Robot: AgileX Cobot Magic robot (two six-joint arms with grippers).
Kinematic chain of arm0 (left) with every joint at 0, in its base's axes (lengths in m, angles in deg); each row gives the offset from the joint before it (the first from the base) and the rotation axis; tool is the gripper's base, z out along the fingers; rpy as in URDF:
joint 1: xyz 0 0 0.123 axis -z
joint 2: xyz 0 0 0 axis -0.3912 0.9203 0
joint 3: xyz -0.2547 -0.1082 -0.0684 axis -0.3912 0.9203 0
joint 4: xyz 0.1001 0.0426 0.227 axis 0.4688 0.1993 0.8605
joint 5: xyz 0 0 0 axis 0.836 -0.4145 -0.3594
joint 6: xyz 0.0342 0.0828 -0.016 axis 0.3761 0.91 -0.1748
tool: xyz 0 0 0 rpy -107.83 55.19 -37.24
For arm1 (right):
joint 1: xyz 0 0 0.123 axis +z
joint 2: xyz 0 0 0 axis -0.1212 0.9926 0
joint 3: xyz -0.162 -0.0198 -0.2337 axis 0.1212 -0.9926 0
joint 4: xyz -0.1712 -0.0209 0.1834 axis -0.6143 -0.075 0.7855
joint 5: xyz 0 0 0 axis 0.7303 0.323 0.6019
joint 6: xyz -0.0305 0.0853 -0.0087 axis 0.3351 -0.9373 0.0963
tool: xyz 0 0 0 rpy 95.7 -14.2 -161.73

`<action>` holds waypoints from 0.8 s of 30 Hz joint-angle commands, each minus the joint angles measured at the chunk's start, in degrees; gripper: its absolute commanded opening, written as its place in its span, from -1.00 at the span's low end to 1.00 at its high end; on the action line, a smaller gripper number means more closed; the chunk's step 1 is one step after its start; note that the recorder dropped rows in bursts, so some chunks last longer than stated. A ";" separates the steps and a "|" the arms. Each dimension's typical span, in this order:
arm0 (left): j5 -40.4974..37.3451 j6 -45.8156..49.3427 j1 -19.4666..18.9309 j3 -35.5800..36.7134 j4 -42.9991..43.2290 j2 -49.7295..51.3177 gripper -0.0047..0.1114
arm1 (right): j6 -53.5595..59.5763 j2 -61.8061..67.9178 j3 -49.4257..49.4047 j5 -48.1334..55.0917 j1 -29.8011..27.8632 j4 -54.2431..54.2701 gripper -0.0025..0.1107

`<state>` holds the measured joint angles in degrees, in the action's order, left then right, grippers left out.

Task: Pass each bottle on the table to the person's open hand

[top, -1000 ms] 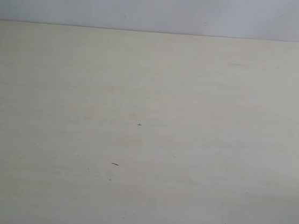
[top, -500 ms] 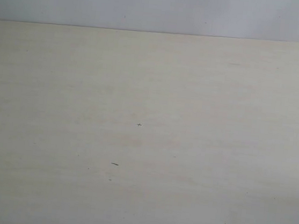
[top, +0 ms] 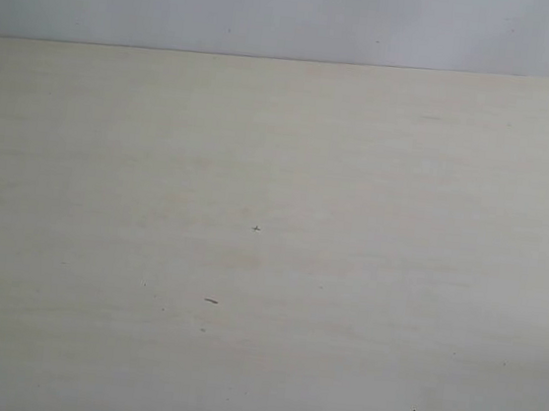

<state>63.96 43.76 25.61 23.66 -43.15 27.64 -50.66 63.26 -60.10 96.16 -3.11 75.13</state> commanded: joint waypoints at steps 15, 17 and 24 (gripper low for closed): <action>5.60 -0.40 -0.06 9.05 2.31 -1.71 -0.92 | 0.09 -0.40 -0.27 0.95 -0.35 -0.02 -0.96; 5.60 -0.40 -0.06 9.05 2.31 -1.71 -0.92 | 0.09 -0.40 -0.27 0.95 -0.35 -0.02 -0.96; 5.60 -0.40 -0.06 9.05 2.31 -2.66 -0.92 | 0.09 -0.40 -0.27 0.95 -0.35 -0.02 -0.96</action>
<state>69.54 43.64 25.61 32.52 -41.18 25.99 -50.66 63.26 -60.10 97.00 -3.11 75.13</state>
